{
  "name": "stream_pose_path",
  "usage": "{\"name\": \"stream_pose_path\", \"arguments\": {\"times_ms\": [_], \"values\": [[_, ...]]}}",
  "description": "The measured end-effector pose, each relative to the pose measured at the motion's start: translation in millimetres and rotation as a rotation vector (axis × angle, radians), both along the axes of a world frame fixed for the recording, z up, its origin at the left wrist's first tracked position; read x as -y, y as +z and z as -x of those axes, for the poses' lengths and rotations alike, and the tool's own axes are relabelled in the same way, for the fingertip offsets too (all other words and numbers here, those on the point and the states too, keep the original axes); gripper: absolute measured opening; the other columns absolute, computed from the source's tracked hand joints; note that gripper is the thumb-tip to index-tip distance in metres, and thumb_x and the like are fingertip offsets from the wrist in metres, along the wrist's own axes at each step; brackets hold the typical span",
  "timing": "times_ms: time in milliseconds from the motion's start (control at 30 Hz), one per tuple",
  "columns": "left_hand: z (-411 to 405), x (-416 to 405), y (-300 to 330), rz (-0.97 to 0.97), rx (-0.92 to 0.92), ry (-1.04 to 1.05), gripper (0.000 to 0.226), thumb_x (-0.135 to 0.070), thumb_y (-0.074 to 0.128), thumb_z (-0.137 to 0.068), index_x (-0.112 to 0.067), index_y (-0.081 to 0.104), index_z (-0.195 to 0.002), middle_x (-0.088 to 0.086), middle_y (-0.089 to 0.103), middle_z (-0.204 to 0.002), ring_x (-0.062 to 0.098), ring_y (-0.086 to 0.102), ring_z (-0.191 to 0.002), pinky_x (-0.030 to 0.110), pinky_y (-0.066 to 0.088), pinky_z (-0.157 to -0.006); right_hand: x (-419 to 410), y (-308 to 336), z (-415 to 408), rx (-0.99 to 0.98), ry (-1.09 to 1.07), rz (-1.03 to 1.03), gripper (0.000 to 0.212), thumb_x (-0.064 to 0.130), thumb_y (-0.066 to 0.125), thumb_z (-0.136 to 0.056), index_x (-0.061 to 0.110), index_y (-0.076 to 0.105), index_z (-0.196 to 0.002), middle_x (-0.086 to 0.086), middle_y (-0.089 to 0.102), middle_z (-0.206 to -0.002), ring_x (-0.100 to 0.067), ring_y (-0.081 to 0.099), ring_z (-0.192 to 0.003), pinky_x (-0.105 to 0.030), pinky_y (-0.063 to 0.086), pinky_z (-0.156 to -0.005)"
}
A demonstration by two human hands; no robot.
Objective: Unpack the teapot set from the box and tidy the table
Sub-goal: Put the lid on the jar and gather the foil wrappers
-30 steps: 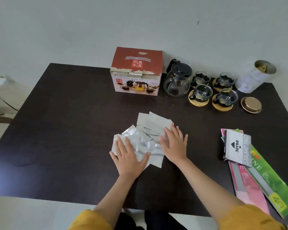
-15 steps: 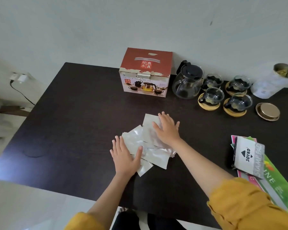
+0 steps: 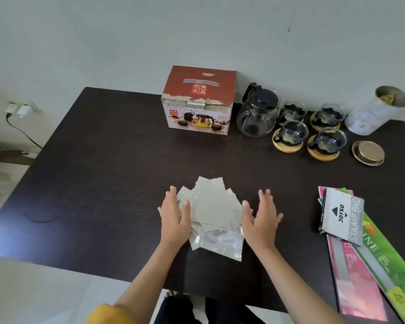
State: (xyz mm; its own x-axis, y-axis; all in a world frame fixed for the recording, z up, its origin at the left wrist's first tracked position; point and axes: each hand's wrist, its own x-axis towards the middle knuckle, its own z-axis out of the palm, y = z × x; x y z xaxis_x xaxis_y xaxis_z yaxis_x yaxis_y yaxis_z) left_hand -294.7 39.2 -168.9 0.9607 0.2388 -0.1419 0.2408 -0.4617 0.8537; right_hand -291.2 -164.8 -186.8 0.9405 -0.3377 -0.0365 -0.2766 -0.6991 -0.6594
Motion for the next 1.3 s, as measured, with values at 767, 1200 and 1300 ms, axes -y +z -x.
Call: {"name": "stream_pose_path", "arguments": {"times_ms": [767,1200,1300], "values": [[39,-6,-11,-0.622,-0.066,-0.493,0.15,-0.095,0.055,-0.038,-0.02,-0.012,-0.15,-0.007,-0.021,-0.156,0.012,-0.021,-0.143,0.053,-0.015,-0.108,-33,11,-77,-0.076,0.441,-0.062,0.053,0.036,0.04,-0.098,0.021,0.03,-0.148,0.001,0.025,-0.157,-0.021,0.014,-0.147,-0.054,0.003,-0.118],[32,4,-15,-0.553,-0.1,-0.353,0.129,-0.095,0.042,-0.051,-0.018,0.014,-0.151,0.001,0.01,-0.159,0.023,0.013,-0.146,0.061,0.008,-0.111,-31,0,-22,-0.019,0.518,-0.062,0.056,0.042,0.068,-0.082,0.021,0.052,-0.131,0.007,0.042,-0.144,-0.016,0.023,-0.141,-0.047,0.012,-0.118],[32,4,-17,-0.533,-0.087,-0.34,0.133,-0.098,0.037,-0.049,-0.014,0.016,-0.15,0.003,0.012,-0.159,0.024,0.015,-0.145,0.061,0.009,-0.111,-32,3,-12,-0.01,0.491,-0.162,0.058,0.038,0.069,-0.082,0.018,0.05,-0.133,0.004,0.045,-0.141,-0.015,0.031,-0.134,-0.041,0.03,-0.111]]}}
